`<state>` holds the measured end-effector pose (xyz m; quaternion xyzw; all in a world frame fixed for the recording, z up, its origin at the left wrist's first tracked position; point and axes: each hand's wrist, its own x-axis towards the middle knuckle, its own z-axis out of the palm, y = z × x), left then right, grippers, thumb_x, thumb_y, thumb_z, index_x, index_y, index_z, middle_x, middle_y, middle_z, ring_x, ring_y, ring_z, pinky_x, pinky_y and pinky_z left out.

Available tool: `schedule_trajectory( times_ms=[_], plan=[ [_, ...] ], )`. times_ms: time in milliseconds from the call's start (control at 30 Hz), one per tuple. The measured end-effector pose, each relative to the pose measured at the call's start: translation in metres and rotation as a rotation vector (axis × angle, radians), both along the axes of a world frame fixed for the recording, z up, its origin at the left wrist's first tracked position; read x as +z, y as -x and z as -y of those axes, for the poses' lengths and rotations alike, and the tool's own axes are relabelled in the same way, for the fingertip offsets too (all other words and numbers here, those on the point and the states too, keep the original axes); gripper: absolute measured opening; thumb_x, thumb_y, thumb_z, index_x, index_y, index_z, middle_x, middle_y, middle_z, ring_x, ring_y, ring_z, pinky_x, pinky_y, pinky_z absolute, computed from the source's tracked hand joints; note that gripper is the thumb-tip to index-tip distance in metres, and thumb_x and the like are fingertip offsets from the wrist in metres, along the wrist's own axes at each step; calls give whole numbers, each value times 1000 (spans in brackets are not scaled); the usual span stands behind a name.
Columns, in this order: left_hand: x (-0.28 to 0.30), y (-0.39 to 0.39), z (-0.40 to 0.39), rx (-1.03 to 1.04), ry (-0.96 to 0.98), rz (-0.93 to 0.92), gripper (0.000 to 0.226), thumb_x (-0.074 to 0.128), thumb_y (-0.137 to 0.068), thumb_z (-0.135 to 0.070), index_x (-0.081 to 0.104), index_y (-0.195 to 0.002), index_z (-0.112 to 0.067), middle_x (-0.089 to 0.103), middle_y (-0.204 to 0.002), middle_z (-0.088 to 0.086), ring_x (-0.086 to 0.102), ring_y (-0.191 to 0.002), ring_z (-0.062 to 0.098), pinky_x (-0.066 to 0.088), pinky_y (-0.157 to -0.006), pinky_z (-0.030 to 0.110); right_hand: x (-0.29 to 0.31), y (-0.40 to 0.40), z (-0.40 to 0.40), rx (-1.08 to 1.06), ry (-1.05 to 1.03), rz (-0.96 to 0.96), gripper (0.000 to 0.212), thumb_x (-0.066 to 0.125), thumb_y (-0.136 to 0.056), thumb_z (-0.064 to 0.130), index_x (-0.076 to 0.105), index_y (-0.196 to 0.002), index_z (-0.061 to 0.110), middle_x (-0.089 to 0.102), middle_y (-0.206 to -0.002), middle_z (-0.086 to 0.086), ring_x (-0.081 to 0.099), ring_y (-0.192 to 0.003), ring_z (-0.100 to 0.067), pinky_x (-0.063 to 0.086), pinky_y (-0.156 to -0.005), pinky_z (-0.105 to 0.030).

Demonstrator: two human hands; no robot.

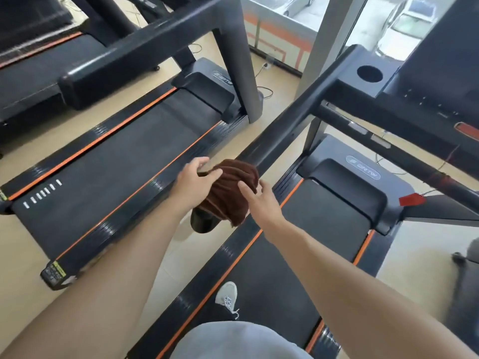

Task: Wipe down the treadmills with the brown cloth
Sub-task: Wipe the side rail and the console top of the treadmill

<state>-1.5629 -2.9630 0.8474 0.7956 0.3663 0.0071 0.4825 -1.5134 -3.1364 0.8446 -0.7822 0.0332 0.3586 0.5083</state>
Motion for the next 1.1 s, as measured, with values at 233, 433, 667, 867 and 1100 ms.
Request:
schedule_trajectory(
  times_ms=[233,433,667,867,1100],
  plan=[
    [-20,-26,8,-258,61,-203,57,28,-103,-62,32,-154,-38,45,-154,2,46,-138,29,34,-114,42,-31,-4,-55,-327,-179,-436,111,63,-67,88,19,-158,42,51,-144,-7,61,-120,-36,55,-99,-55],
    [-35,-66,10,-340,3,-173,69,14,-89,-76,30,-147,-42,51,-144,4,53,-127,31,42,-109,56,-43,-30,-69,-483,-190,-444,98,59,-67,85,30,-151,44,53,-140,-8,62,-114,-36,59,-89,-55],
    [-33,-143,19,-394,34,-159,70,17,-93,-73,31,-149,-33,50,-145,10,50,-130,36,40,-111,55,-48,-104,-61,-553,-233,-401,110,64,-53,87,39,-148,37,62,-130,-9,67,-108,-38,58,-88,-60],
    [-34,-225,30,-396,82,-100,54,25,-108,-51,37,-152,-23,50,-149,10,47,-136,30,36,-113,40,-116,-211,-59,-572,-77,-291,166,50,0,106,37,-150,35,62,-130,-5,63,-113,-39,49,-95,-66],
    [-30,-313,47,-421,72,-95,54,24,-108,-54,40,-152,-27,51,-148,10,46,-136,30,34,-105,35,-89,-295,-51,-675,-93,-260,129,54,-38,98,41,-145,28,63,-125,-7,63,-110,-39,52,-96,-58]
  ],
)
